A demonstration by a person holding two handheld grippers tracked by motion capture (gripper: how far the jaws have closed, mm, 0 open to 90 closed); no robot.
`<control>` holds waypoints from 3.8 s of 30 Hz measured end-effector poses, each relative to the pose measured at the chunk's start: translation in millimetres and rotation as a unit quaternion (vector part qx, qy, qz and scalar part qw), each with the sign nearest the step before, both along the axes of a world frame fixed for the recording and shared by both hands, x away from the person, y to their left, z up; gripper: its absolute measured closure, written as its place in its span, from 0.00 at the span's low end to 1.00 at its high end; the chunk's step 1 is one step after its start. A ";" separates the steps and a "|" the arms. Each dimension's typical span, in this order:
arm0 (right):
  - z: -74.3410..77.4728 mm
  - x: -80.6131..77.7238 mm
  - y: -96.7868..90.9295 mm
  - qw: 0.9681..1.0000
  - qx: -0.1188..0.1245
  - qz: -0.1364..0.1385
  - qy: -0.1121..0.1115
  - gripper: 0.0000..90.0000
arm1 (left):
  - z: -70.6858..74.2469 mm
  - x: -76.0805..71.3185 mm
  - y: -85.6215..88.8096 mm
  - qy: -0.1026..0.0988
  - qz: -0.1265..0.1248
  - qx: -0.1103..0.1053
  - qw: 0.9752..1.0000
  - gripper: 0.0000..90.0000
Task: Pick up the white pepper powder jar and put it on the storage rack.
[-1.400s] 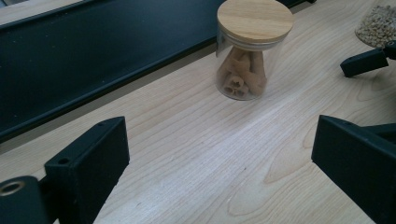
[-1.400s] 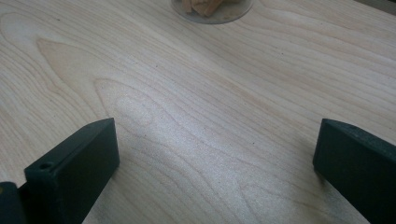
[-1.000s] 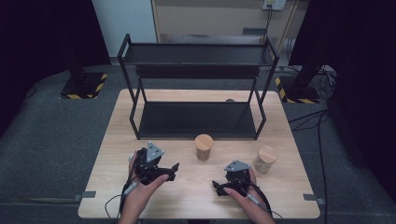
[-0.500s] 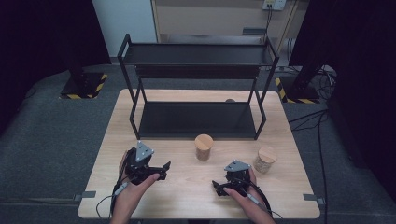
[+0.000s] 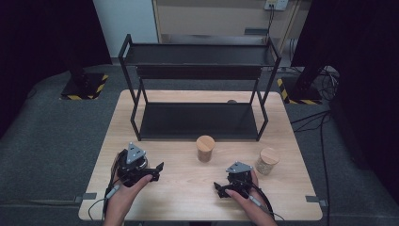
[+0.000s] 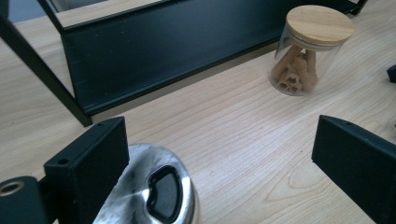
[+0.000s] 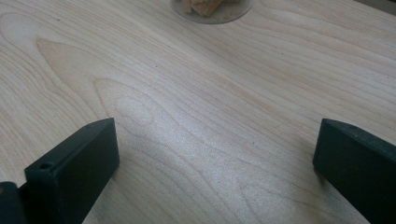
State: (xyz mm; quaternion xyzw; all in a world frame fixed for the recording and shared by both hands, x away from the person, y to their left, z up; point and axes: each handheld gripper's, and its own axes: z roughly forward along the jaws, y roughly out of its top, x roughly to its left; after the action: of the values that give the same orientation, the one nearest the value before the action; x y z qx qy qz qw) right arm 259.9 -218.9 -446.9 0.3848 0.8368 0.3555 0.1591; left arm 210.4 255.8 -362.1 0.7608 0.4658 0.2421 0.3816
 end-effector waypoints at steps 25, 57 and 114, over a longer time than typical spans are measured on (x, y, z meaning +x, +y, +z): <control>-0.1 -0.9 0.1 1.000 0.000 -0.001 -0.001 0.01 | -9.9 -7.5 20.8 -0.007 0.010 -0.012 1.000 0.03; -0.1 -1.0 0.1 1.000 0.000 -0.001 0.000 0.01 | -35.1 2.0 27.1 0.016 0.028 -0.008 0.999 0.04; 0.0 -1.7 0.2 1.000 0.000 -0.002 -0.001 0.01 | -52.1 0.7 24.1 -0.001 0.008 0.010 1.000 0.32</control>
State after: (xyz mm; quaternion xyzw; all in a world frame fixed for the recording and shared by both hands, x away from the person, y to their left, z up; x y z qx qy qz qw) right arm 258.2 -218.7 -446.9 0.3862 0.8361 0.3552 0.1603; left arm 211.1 280.0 -414.3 0.7605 0.4693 0.2510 0.3721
